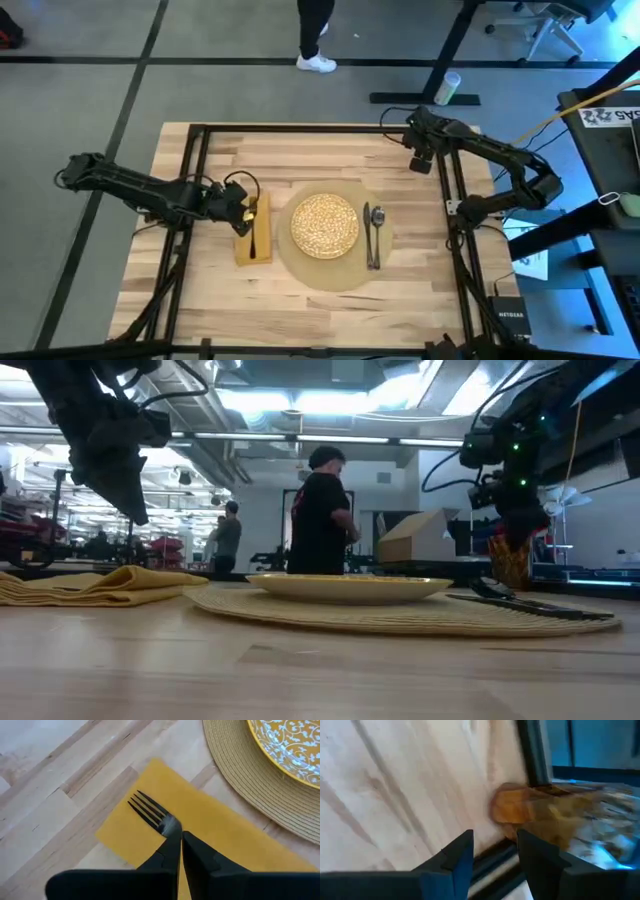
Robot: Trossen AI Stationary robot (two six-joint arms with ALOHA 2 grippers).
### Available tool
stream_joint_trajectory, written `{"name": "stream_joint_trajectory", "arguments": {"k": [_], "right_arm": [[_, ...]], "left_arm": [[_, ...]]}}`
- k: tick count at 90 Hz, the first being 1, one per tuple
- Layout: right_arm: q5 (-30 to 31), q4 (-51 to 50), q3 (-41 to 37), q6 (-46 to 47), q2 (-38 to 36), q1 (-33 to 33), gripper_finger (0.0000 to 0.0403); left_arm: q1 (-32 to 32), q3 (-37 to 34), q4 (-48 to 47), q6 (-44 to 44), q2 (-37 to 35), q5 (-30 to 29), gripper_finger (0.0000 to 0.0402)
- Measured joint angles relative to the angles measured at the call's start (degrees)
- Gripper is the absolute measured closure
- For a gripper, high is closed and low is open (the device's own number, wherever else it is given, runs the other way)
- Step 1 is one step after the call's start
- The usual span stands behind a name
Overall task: Set table place
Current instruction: Move the brown glass to the top right of the yellow placemat
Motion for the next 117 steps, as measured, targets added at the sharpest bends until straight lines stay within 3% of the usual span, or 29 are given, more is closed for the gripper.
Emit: {"name": "stream_joint_trajectory", "arguments": {"k": [16, 39, 72, 87, 117], "right_arm": [[-2.68, -0.29, 0.0, -0.05, -0.01, -0.33, 0.029], [-2.79, -0.66, 0.0, -1.79, -0.01, -0.22, 0.0393], [-3.47, -1.16, 0.0, -1.09, -0.01, -0.19, 0.0401], [-0.77, -1.19, 0.0, 0.16, -0.01, -0.19, 0.0379], [-2.67, -3.16, 0.0, 3.13, -0.07, -0.15, 0.0274]], "left_arm": [[-0.01, 0.0, 0.0, 0.01, 0.37, 0.0, 0.0402], [0.0, 0.0, 0.0, 0.02, 0.7, 0.0, 0.0402], [-0.01, 0.0, 0.0, 0.04, 0.68, 0.0, 0.0402], [0.0, 0.0, 0.01, 0.04, 0.68, 0.0, 0.0402], [0.0, 0.0, 0.02, 0.04, 0.68, 0.0, 0.0402]]}}
